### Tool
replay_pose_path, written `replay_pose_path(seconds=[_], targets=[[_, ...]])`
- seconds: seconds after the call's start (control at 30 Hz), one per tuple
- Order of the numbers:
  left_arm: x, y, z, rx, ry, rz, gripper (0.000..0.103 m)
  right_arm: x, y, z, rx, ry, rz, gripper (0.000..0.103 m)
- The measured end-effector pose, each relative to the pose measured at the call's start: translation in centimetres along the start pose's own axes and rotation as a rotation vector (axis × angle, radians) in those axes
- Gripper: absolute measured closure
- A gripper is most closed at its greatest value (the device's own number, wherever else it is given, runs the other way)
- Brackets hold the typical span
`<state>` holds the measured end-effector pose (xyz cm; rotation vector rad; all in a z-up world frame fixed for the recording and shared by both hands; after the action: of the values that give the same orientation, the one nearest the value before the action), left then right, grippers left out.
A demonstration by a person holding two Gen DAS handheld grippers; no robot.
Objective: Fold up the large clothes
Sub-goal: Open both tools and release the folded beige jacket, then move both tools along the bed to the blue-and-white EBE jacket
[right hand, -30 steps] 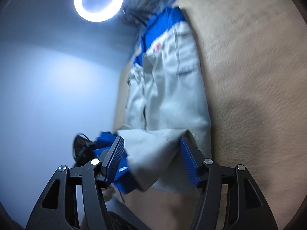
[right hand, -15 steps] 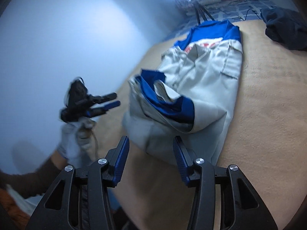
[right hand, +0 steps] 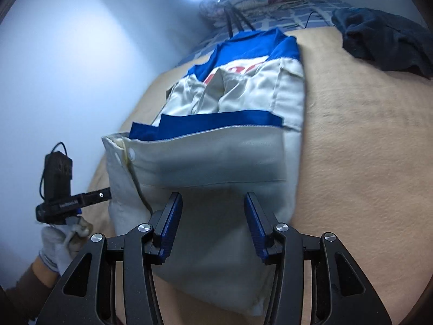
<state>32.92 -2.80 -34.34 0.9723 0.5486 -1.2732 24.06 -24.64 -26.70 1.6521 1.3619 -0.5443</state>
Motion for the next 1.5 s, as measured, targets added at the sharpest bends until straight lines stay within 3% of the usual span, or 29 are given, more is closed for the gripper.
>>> replay_pose_path(seconds=[0.07,0.2,0.3,0.37,0.43,0.57,0.67,0.7,0.8,0.93,1.03,1.13,1.27,1.33,1.5], targets=[[0.0,0.0,-0.1,0.000,-0.006,-0.007,0.053,-0.3,-0.5,1.3,0.021,-0.019,-0.012,0.054],[-0.3,-0.1,-0.4,-0.001,-0.005,-0.009,0.076,-0.4,-2.0,2.7,0.071,0.025,-0.054,0.054],[-0.6,-0.2,-0.4,-0.008,-0.008,0.000,0.087,0.1,-2.5,2.3,0.065,0.033,-0.079,0.056],[-1.0,-0.4,0.0,0.000,-0.001,0.010,0.092,0.4,-2.6,1.7,0.043,0.024,-0.080,0.080],[-1.8,-0.9,0.6,0.008,0.006,0.032,0.095,0.6,-2.5,1.1,0.008,-0.030,-0.085,0.093],[-4.2,-1.9,0.9,-0.008,0.027,0.102,0.096,0.1,-2.5,0.4,-0.018,-0.057,-0.064,0.098],[-4.1,-2.3,-0.2,-0.024,0.106,0.116,0.096,-0.3,-2.7,0.7,-0.022,-0.102,-0.060,0.099],[-3.0,-2.3,-0.6,-0.010,0.140,0.088,0.096,0.0,-2.8,1.1,-0.008,-0.111,-0.069,0.099],[-2.0,-2.0,-1.1,-0.007,0.172,0.080,0.087,0.8,-3.0,1.8,0.016,-0.143,-0.098,0.099],[-3.9,-1.1,-1.1,-0.021,0.182,0.123,0.082,0.0,-2.8,1.3,-0.022,-0.186,-0.108,0.095],[-6.5,0.0,-0.2,0.025,0.173,0.205,0.082,-2.1,-2.2,1.3,-0.033,-0.237,-0.039,0.095],[-7.2,1.3,1.8,0.125,0.193,0.237,0.082,-3.9,-1.4,0.3,-0.064,-0.226,0.064,0.095],[-5.8,2.5,2.8,0.139,0.184,0.222,0.082,-4.2,-0.1,-2.5,-0.134,-0.201,0.166,0.095],[-4.7,3.1,2.3,0.119,0.187,0.208,0.082,-3.4,0.4,-3.8,-0.171,-0.203,0.162,0.095],[-1.8,4.8,0.6,0.115,0.274,0.183,0.082,-0.8,1.2,-3.9,-0.167,-0.228,0.108,0.095]])
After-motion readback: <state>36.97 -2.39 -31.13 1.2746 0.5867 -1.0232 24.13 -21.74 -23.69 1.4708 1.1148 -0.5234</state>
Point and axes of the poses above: each gripper's, at about its wrist camera, not at the fingertips, and x roughly the way its jaws point, z to its right, y to its top, the point moved 7 cm from there along x, roughly the way its jaws point, and after that the axes turned 9 degrees about -z, right-handed, at the moved point
